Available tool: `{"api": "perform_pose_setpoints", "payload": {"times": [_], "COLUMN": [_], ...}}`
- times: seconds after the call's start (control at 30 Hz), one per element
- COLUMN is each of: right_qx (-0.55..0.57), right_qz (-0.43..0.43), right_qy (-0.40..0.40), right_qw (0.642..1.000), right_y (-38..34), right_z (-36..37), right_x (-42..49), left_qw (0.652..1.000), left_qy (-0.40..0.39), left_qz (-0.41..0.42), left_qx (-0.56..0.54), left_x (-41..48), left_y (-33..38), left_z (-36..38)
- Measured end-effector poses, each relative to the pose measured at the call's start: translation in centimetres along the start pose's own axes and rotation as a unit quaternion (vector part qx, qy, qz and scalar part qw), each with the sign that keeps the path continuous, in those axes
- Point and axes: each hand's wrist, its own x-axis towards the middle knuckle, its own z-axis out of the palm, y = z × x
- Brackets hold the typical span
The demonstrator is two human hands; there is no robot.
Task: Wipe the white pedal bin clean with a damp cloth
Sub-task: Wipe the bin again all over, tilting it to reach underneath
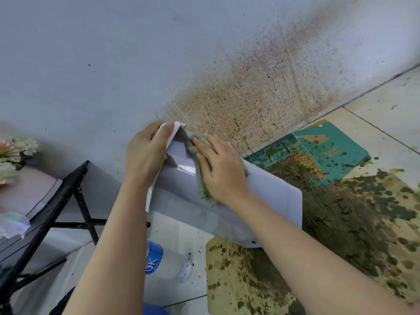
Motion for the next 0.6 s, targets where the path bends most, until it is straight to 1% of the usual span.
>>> {"api": "perform_pose_setpoints", "payload": {"times": [0.07, 0.1, 0.2, 0.23, 0.27, 0.33, 0.43, 0.5, 0.6], "right_qx": [0.026, 0.035, 0.001, -0.014, -0.027, -0.042, -0.034, -0.010, 0.017], "right_qz": [-0.015, -0.028, -0.117, -0.139, -0.141, -0.099, -0.031, 0.025, 0.131], "right_qy": [-0.017, -0.011, 0.008, 0.011, 0.015, 0.028, 0.042, 0.055, 0.063], "right_qw": [0.999, 0.999, 0.993, 0.990, 0.989, 0.994, 0.998, 0.998, 0.989], "right_y": [1.4, 1.6, -0.4, -1.2, -1.8, -2.0, -1.0, 1.0, 6.0], "right_z": [-0.5, -0.4, 1.0, 1.5, 1.8, 1.8, 1.7, 1.1, -0.6], "right_x": [0.1, -0.3, -1.7, -1.7, -1.5, -1.0, -1.3, -2.2, -5.2], "left_qw": [1.000, 1.000, 1.000, 1.000, 1.000, 1.000, 1.000, 1.000, 1.000], "left_qy": [0.014, 0.017, 0.018, 0.016, 0.012, -0.002, -0.005, -0.004, -0.004], "left_qz": [-0.009, -0.011, -0.018, -0.018, -0.019, -0.018, -0.014, -0.012, -0.011], "left_qx": [-0.005, -0.002, -0.014, -0.017, -0.017, -0.015, -0.004, 0.007, 0.012], "left_x": [0.0, 0.0, -0.2, -0.2, -0.2, -0.2, -0.1, -0.2, -0.6], "left_y": [-0.1, -0.4, -1.0, -1.1, -1.2, -1.2, -1.1, -1.1, -0.9], "left_z": [-0.3, -0.4, -0.7, -0.9, -1.0, -1.1, -1.3, -1.3, -1.1]}}
